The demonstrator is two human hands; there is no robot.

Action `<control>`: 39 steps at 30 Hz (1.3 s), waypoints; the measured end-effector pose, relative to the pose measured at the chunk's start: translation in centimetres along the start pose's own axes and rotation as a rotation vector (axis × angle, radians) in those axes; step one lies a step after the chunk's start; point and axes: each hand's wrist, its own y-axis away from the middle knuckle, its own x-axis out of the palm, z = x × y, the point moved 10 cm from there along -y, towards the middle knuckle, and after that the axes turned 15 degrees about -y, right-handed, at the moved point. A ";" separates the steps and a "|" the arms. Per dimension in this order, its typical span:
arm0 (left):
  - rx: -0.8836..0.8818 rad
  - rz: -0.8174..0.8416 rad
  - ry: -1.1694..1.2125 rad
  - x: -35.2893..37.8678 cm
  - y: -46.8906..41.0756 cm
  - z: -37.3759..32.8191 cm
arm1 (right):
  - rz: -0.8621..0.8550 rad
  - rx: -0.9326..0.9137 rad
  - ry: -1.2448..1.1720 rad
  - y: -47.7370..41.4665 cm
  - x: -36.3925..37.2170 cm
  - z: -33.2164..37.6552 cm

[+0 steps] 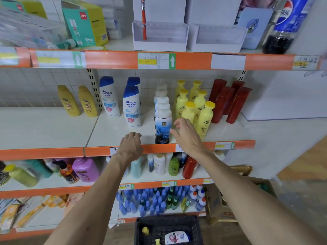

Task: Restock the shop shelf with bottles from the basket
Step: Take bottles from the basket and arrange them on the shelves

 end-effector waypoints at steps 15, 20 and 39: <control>-0.016 0.096 0.031 0.5 14.0 -4.5 | 0.250 0.087 0.204 14.9 -0.1 -3.1; 0.014 0.121 0.014 1.5 17.7 -7.0 | 0.274 0.096 0.202 18.3 -0.9 -3.5; 0.074 0.403 0.045 22.9 18.2 -6.8 | 0.420 0.380 0.167 25.4 11.5 -20.4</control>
